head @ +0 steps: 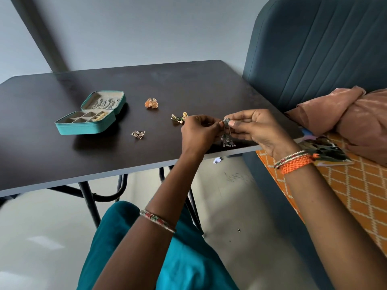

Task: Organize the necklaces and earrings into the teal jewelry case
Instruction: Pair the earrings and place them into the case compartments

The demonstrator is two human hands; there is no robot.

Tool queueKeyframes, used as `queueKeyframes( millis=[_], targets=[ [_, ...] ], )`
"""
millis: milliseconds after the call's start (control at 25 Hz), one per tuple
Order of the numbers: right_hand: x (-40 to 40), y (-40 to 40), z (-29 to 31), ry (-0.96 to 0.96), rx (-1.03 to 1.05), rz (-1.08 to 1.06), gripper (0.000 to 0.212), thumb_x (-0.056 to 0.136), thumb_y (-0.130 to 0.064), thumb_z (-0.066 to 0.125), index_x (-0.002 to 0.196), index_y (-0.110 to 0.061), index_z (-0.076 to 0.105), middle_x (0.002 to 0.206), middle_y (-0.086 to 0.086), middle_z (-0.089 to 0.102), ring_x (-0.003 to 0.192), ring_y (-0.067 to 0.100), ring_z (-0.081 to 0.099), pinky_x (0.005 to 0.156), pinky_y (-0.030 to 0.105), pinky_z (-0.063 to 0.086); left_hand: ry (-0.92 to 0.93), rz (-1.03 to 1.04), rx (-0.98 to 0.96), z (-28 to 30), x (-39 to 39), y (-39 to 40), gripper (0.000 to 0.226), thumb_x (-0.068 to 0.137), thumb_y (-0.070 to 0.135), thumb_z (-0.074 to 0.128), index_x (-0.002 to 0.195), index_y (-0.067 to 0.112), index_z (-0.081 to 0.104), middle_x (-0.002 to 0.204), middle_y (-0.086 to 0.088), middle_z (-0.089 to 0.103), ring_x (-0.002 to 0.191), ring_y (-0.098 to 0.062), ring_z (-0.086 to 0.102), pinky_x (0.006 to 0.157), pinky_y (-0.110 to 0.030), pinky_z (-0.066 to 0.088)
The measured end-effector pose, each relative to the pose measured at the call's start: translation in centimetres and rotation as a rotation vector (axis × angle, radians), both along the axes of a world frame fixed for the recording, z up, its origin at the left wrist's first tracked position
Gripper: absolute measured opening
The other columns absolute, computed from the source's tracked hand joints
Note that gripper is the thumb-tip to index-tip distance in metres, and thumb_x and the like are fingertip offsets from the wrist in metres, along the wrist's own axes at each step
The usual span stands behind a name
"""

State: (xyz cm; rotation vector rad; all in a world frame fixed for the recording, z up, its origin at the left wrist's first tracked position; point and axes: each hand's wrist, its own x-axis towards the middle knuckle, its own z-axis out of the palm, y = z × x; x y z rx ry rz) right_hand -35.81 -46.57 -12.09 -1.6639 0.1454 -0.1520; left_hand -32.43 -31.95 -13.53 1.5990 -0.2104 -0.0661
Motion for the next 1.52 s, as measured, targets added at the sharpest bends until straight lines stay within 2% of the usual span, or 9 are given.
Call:
queueKeyframes(
  millis=[160, 400, 520, 680, 1000, 1160, 1240, 1320, 1520],
  targets=[
    [2.6, -0.3, -0.3, 0.019, -0.180, -0.025, 0.010, 0.085, 0.002, 0.065, 0.087, -0.008, 0.068, 0.070, -0.001, 0.070, 0.062, 0.002, 0.067, 0.053, 0.015, 0.052, 0.004, 0.051, 0.215, 0.0, 2.2, -0.8, 0.008, 0.082, 0.016, 0.071, 0.075, 0.014, 0.069, 0.072, -0.006, 0.070, 0.061, -0.019, 0.067, 0.049, -0.025, 0.052],
    [5.0, -0.9, -0.5, 0.030, -0.434, -0.091, 0.008, 0.083, -0.013, 0.071, 0.085, -0.006, 0.072, 0.074, 0.007, 0.064, 0.053, 0.003, 0.049, 0.037, 0.011, 0.034, -0.056, 0.147, 0.393, -0.7, 4.4, -1.5, 0.009, 0.075, 0.031, 0.075, 0.077, 0.022, 0.073, 0.073, 0.003, 0.069, 0.078, -0.020, 0.068, 0.067, -0.029, 0.053],
    [5.4, -1.0, -0.7, 0.026, -0.439, -0.109, 0.011, 0.082, -0.012, 0.071, 0.088, -0.003, 0.073, 0.067, 0.003, 0.061, 0.033, -0.002, 0.044, 0.035, 0.007, 0.028, -0.070, 0.164, 0.426, -1.1, 4.8, -1.6, 0.013, 0.074, 0.033, 0.076, 0.079, 0.022, 0.074, 0.078, -0.001, 0.071, 0.080, -0.024, 0.068, 0.073, -0.035, 0.056],
    [5.7, -1.1, -0.9, 0.059, -0.425, -0.129, 0.015, 0.086, -0.015, 0.067, 0.092, -0.002, 0.072, 0.067, 0.000, 0.061, 0.039, -0.001, 0.044, 0.035, 0.009, 0.028, -0.066, 0.154, 0.438, -1.0, 5.1, -1.7, 0.010, 0.079, 0.029, 0.072, 0.083, 0.020, 0.074, 0.077, 0.001, 0.070, 0.082, -0.023, 0.067, 0.078, -0.037, 0.056],
    [5.4, 1.3, 3.2, -0.140, -0.353, -0.129, 0.014, 0.090, -0.011, 0.059, 0.086, -0.016, 0.071, 0.072, -0.003, 0.066, 0.055, 0.005, 0.049, 0.038, 0.014, 0.034, -0.190, 0.260, 0.167, 3.8, 6.9, 4.7, 0.018, 0.092, 0.023, 0.054, 0.085, 0.018, 0.070, 0.046, 0.010, 0.046, 0.036, -0.002, 0.037, 0.038, -0.015, 0.030],
    [9.0, 6.1, 4.4, -0.178, -0.360, -0.011, 0.015, 0.087, -0.013, 0.061, 0.080, -0.020, 0.071, 0.070, -0.006, 0.067, 0.057, 0.003, 0.054, 0.045, 0.018, 0.044, -0.205, 0.297, 0.307, 4.9, 10.5, 10.6, 0.015, 0.091, 0.011, 0.054, 0.089, 0.010, 0.069, 0.060, 0.000, 0.054, 0.036, -0.001, 0.046, 0.043, -0.019, 0.045],
    [12.2, 8.9, 3.8, -0.136, -0.372, 0.022, 0.014, 0.085, -0.010, 0.060, 0.079, -0.014, 0.072, 0.068, -0.005, 0.065, 0.063, 0.009, 0.057, 0.053, 0.024, 0.051, -0.159, 0.308, 0.417, 3.8, 12.6, 12.2, 0.015, 0.090, 0.009, 0.057, 0.093, 0.001, 0.069, 0.065, -0.005, 0.059, 0.045, -0.006, 0.057, 0.056, -0.029, 0.056],
    [15.4, 11.2, 2.6, -0.080, -0.481, 0.003, 0.014, 0.083, -0.010, 0.061, 0.077, -0.008, 0.073, 0.067, -0.003, 0.065, 0.069, 0.015, 0.061, 0.068, 0.033, 0.057, -0.143, 0.359, 0.522, 2.5, 14.2, 12.9, 0.017, 0.089, 0.013, 0.059, 0.095, 0.001, 0.070, 0.076, -0.016, 0.068, 0.069, -0.029, 0.067, 0.074, -0.041, 0.057],
    [20.1, 13.6, 0.2, 0.025, -0.723, -0.057, 0.012, 0.080, -0.018, 0.068, 0.083, -0.010, 0.076, 0.094, 0.012, 0.073, 0.091, 0.028, 0.068, 0.077, 0.027, 0.052, -0.136, 0.368, 0.684, 1.3, 16.4, 12.3, 0.025, 0.090, 0.023, 0.060, 0.098, 0.002, 0.069, 0.100, -0.022, 0.069, 0.100, -0.034, 0.063, 0.078, -0.031, 0.045]
  ],
)
